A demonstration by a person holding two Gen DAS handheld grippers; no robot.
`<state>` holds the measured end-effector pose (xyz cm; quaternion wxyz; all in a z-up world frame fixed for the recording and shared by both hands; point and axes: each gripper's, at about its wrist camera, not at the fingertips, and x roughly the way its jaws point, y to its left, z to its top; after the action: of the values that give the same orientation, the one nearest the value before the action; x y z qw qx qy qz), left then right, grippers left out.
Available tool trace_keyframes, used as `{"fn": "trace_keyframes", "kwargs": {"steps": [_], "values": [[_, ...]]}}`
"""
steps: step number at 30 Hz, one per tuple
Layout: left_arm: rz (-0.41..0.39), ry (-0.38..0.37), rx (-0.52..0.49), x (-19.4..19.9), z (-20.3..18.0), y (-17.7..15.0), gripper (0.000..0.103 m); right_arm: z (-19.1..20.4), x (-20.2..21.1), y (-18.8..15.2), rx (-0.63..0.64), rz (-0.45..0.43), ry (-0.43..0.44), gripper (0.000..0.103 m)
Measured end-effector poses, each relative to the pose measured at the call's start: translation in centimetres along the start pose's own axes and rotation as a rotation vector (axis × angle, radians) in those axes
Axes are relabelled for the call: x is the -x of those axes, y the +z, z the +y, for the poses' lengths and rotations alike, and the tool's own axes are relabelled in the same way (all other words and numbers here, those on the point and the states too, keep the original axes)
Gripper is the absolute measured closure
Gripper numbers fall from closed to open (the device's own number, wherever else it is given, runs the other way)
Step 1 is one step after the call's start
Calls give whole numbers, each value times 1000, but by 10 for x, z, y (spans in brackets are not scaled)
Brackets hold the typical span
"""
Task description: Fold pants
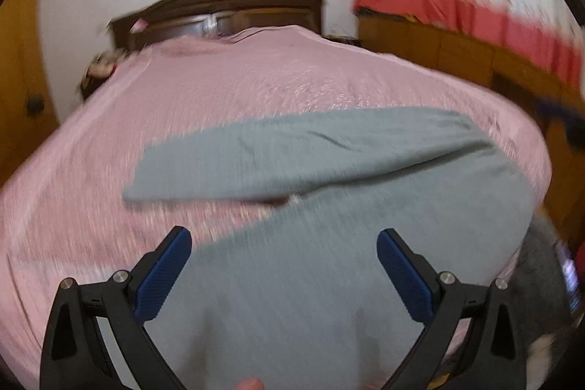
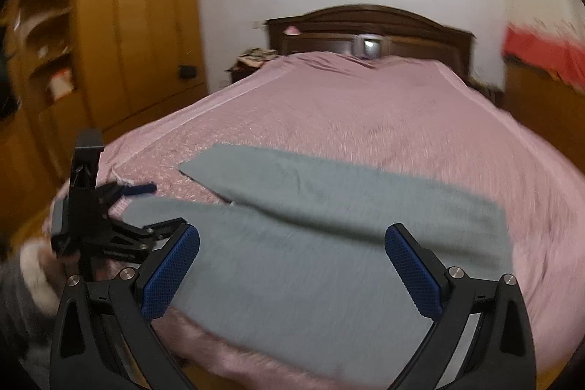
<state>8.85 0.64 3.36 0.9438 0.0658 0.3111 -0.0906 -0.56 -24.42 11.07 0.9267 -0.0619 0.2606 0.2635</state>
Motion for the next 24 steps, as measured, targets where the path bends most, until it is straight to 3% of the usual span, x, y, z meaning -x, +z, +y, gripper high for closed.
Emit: {"fn": "trace_keyframes", "kwargs": {"steps": [3,6,10,14,17,19,24], "values": [[1,2,-181,-15,-5,27,0,-22,-23,34,224,39,40,0],[34,-70,-324,-45,-6,60,0,-39,-55,60,403,92,124,0],[87,-152,-378,-94,0,109,0,-71,-114,89,483,225,271,4],[166,-221,-467,-153,-2,150,0,-87,-190,98,567,445,398,13],[279,-290,-538,-199,-3,161,2,-100,-241,84,609,612,449,25],[332,-309,-589,-223,-6,159,14,-113,-267,77,610,695,460,31],[434,-358,-639,-261,-1,148,16,-144,-298,64,573,785,492,34]]}}
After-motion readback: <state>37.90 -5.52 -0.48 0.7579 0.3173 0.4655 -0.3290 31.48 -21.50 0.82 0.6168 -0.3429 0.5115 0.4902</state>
